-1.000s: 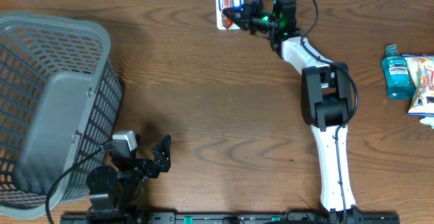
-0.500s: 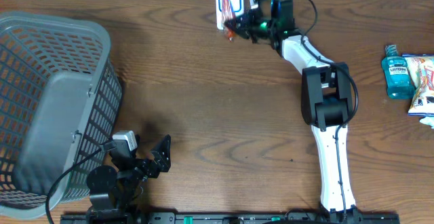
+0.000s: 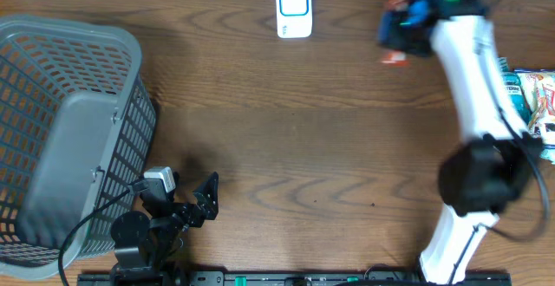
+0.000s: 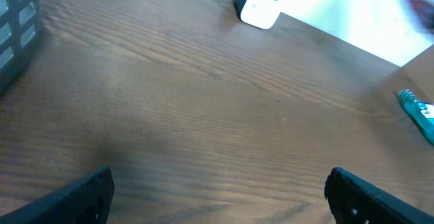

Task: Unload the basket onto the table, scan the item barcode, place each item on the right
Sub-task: 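Move the candy bar right and drop it beside the mouthwash bottle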

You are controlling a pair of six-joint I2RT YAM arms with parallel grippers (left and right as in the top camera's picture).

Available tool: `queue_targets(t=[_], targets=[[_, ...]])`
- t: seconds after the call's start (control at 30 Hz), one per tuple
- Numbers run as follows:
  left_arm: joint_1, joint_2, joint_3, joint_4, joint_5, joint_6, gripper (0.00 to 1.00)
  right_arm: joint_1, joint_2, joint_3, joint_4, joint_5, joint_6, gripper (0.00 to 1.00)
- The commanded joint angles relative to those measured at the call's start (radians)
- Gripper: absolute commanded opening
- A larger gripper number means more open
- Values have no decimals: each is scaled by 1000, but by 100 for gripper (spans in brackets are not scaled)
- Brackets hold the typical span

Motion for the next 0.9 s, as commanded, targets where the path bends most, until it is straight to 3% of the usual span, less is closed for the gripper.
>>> queue_targets(t=[0.0, 0.17, 0.27, 0.33, 0.53, 0.63, 0.73, 0.87], targets=[[5, -2, -14, -20, 12, 9, 99, -74, 3, -10, -164, 330, -31, 1], [5, -2, -14, -20, 12, 9, 99, -170, 8, -133, -222, 351, 41, 1], [5, -2, -14, -20, 12, 9, 99, -222, 8, -256, -169, 468, 168, 1], [5, -2, -14, -20, 12, 9, 99, -259, 8, -357, -36, 529, 175, 1], [5, -2, -14, -20, 12, 9, 99, -334, 8, -524, 314, 545, -63, 2], [5, -2, -14, -20, 12, 9, 99, -368, 8, -552, 394, 439, -165, 13], [5, -2, -14, -20, 12, 9, 99, -380, 8, -551, 425, 361, -325, 2], [5, -2, -14, -20, 12, 9, 99, -374, 8, -551, 444, 301, -492, 3]])
